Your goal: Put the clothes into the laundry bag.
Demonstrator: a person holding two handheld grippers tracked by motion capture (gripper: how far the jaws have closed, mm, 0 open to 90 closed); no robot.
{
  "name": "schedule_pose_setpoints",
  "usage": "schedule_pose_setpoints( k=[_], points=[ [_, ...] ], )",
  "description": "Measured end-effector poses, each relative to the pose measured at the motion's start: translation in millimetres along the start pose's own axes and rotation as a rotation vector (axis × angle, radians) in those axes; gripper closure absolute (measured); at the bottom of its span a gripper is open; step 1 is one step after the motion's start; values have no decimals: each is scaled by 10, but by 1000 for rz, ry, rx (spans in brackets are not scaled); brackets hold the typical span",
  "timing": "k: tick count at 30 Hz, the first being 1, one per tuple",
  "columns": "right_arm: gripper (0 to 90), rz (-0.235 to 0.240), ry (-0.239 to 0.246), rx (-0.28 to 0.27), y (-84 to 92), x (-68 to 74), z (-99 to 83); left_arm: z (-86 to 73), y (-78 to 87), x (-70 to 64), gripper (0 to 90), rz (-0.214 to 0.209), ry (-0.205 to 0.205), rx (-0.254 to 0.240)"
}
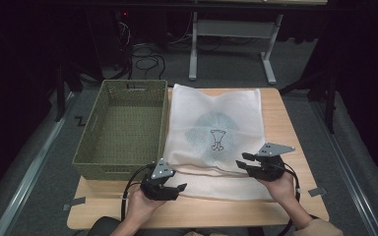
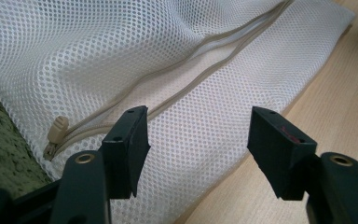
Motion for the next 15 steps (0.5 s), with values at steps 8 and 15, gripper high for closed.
schedule_pose_setpoints(
  k=[8, 15],
  points=[
    [590, -7, -4, -2, 50, 19, -47, -1, -2, -3, 384, -1, 0, 0],
    [587, -4, -9, -2, 62, 47, -96, 1, 0, -2, 384, -1, 1, -1]
  ],
)
Point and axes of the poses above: each handheld gripper's, and its own axes: y roughly backward along the jaws, z roughly out of its top, x roughly to its left, the point moved 6 cm from there along -y, roughly forward along the jaws, and after that the axes turned 15 degrees about y, right-handed, at the moved point
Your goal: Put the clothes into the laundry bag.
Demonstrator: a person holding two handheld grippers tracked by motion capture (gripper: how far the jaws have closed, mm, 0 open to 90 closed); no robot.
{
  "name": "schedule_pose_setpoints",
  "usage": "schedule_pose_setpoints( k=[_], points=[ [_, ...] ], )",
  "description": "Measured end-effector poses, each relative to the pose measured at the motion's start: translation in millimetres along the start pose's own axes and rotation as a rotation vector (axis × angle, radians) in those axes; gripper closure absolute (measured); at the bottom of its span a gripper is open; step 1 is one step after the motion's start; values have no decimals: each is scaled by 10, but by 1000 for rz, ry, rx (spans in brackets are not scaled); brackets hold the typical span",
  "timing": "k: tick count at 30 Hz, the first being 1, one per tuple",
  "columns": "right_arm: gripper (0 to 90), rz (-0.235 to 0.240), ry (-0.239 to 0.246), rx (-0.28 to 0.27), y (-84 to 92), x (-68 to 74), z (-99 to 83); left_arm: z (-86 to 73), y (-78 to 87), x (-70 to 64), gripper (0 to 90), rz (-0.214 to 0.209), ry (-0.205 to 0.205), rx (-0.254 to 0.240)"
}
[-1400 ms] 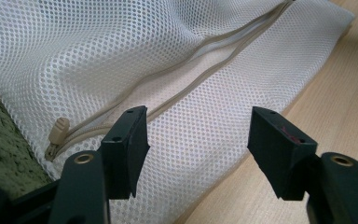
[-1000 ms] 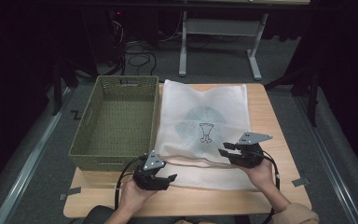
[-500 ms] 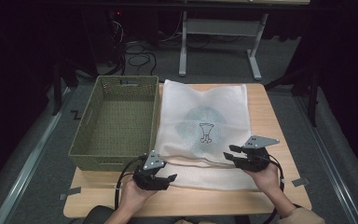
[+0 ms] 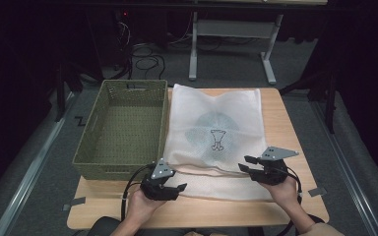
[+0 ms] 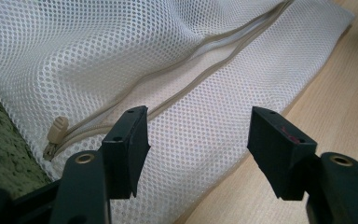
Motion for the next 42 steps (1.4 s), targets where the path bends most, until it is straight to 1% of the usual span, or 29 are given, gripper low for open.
schedule_pose_setpoints(
  k=[11, 15, 19, 24, 29, 33, 37, 42],
  points=[
    [579, 10, -36, 2, -11, 33, -117, 4, 1, 0, 386, -1, 4, -4],
    [579, 6, -41, 5, -32, 45, -166, 3, -2, 0, 386, -1, 2, -1],
    [580, 12, -47, 11, -60, 65, -207, 2, -6, -1, 386, -1, 2, -1],
    [580, 19, -36, 18, -103, 102, -229, 0, -9, -2, 386, -2, 2, 3],
    [580, 7, -8, 42, -157, 149, -265, 3, -6, -13, 385, -9, 5, -1],
    [580, 5, 5, 49, -181, 170, -289, -2, -15, -10, 385, -4, 2, 5],
    [588, 12, -6, 56, -197, 193, -325, -10, -30, -10, 384, 3, -4, 13],
    [590, 23, -4, 70, -231, 232, -362, -35, -64, -3, 385, 7, -5, 31]
  ],
)
Point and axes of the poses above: each handheld gripper's, and its own axes: y roughly backward along the jaws, z roughly out of its top, x roughly to its left, the point moved 6 cm from there along -y, roughly forward along the jaws, and after that the axes turned 15 degrees about y, right-handed, at the moved point
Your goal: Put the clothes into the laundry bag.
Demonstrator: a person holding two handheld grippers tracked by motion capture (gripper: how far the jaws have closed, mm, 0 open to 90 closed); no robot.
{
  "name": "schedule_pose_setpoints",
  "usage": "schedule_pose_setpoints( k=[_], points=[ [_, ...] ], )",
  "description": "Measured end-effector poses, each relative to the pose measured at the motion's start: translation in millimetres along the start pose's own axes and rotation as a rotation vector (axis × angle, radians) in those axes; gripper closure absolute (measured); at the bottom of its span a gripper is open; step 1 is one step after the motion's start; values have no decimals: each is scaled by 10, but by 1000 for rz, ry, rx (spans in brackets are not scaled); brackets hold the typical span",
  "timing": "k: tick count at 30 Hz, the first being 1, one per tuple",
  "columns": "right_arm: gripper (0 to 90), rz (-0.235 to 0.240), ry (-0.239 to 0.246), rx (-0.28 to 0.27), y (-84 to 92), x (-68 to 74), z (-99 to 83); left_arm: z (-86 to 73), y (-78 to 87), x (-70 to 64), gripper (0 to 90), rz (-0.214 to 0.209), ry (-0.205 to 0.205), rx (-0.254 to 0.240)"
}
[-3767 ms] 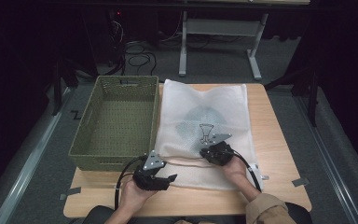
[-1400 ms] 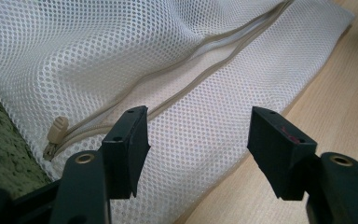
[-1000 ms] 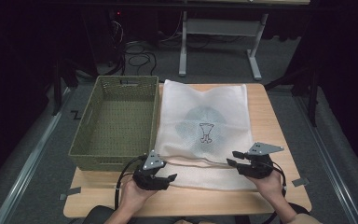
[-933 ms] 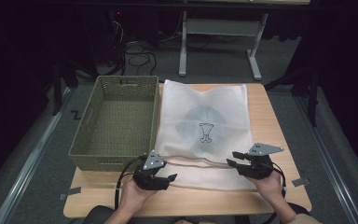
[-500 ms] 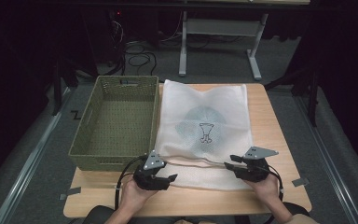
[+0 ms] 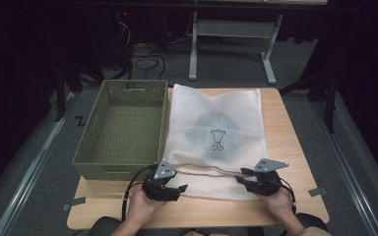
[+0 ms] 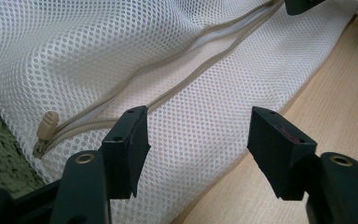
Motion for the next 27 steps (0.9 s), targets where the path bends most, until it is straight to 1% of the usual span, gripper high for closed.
schedule_pose_setpoints(
  k=[4, 9, 15, 21, 27],
  points=[
    [587, 6, 8, 15, -31, 14, -22, -15, -25, 0, 385, -1, -1, 12],
    [575, 22, -7, 19, -54, 35, -40, -46, -73, -3, 384, -3, -4, 43],
    [563, 30, 12, 29, -90, 70, -56, -66, -105, -8, 383, -7, -3, 62],
    [547, 32, 4, 34, -105, 73, -73, -69, -129, -11, 383, -28, 13, 80],
    [539, 28, -3, 33, -77, 76, -98, -65, -161, -27, 383, -40, 12, 91]
  ],
)
Point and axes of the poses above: each handheld gripper's, and its own axes: y roughly backward along the jaws, z roughly out of its top, x roughly to its left, the point moved 6 cm from there along -y, roughly forward along the jaws, and after that the axes turned 15 degrees about y, right-handed, at the moved point
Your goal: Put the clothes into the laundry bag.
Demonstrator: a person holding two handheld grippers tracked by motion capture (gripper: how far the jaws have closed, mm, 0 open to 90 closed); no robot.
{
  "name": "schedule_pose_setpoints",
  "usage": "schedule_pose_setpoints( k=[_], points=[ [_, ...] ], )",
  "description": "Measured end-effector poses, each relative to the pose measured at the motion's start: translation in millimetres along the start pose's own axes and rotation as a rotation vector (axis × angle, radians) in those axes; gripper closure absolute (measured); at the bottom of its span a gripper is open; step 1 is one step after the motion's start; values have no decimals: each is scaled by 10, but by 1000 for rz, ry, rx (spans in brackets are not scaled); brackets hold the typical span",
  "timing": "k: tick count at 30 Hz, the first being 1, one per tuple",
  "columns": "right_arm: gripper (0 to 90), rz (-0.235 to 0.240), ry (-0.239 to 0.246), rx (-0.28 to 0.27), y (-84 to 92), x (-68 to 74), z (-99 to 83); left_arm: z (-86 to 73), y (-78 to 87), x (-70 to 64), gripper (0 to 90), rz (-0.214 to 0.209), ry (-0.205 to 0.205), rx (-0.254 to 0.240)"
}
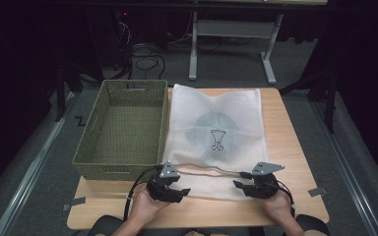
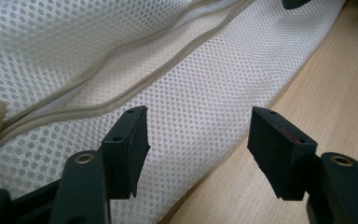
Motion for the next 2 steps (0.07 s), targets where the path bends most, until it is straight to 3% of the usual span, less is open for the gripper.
schedule_pose_setpoints(
  k=[2],
  points=[
    [532, -1, -3, -1, 3, -5, -4, 0, -3, 1, 382, -2, 0, 2]
  ],
)
Point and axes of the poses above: each handheld gripper's, and its own axes: y roughly backward along the jaws, z roughly out of its top, x roughly to its left, the point moved 6 cm from there along -y, roughly forward along the jaws, and after that the axes turned 15 degrees about y, right-handed, at the moved point
